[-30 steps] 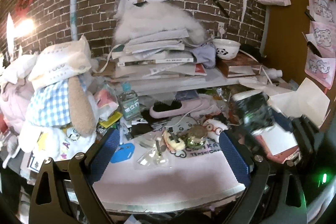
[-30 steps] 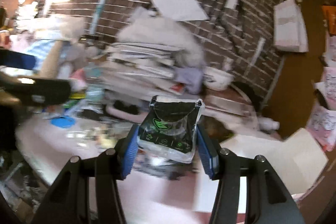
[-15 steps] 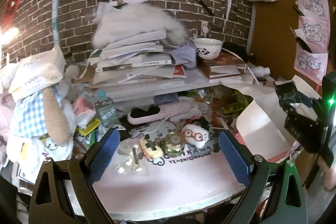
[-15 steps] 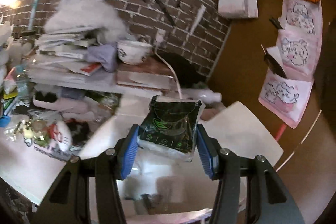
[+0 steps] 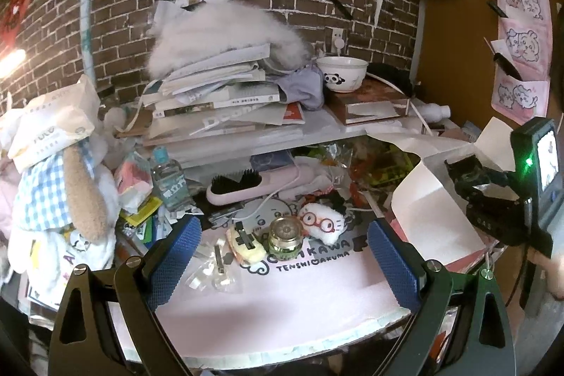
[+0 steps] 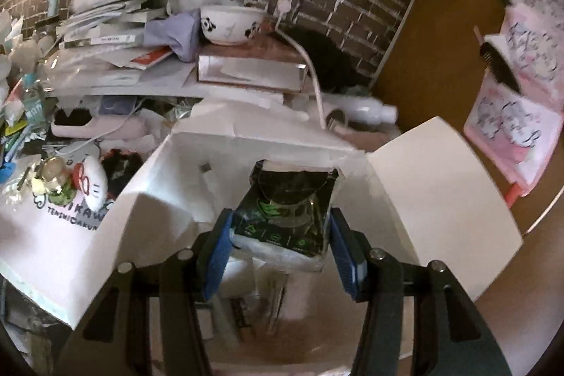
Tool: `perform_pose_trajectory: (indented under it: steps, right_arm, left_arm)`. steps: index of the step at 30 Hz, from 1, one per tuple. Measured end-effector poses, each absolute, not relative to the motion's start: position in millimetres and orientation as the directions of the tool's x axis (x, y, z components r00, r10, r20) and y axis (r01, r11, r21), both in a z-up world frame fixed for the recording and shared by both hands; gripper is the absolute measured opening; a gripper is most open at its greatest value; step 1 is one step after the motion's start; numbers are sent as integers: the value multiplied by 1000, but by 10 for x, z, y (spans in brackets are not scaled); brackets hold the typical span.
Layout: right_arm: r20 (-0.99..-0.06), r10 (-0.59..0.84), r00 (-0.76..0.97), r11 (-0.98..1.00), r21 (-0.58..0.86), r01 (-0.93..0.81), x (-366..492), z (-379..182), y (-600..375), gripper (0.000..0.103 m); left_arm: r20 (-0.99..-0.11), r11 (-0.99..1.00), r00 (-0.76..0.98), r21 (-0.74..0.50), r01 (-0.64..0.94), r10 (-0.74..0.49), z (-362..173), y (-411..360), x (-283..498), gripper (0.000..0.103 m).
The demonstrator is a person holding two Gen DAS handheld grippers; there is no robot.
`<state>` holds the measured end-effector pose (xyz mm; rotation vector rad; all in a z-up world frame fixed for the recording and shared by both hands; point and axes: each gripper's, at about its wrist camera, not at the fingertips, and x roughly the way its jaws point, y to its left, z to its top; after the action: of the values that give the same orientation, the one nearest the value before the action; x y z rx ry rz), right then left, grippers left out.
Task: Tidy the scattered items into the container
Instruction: 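Lower the pouch into the white box and open the right gripper, then withdraw the right gripper from the box back over the desk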
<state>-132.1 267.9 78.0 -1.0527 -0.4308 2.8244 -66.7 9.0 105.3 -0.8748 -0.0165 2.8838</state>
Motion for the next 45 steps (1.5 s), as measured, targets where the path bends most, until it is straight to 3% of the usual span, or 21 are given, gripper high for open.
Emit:
perform_pose_trajectory:
  steps: [20,22,23,37,39,45]
  right_arm:
    - [-757,126,-641,-979,-199,42,-1596,612,2913,53]
    - [-752,123,-647,-981,-192,36,-1583,630,2924,68]
    - [-746,120,-655,-982,-186,31,-1567,651,2931,71]
    - [-609,21,-793,-990,-123,69,-1160,1180,2719,71]
    - [-590,-14,-807,-987,-123,108,-1052,1226,2581,69]
    - [-575,-152,-804,-958,-115,263,-830,1153,2073,48]
  left_arm:
    - [-571,-991,-810,-54,-123,132,980,98,-718,95]
    - [-575,-991,-808,-54,-119,129,960,87,-726,95]
    - [-577,-992,-807,-56,-117,128,950,79,-730,95]
    - [-579,-994,-807,-61,-96,114,922,-5,-716,95]
    - [-584,-994,-805,-63,-86,107,909,-37,-731,95]
    - [-606,-995,-789,-80,-67,102,806,-127,-772,95]
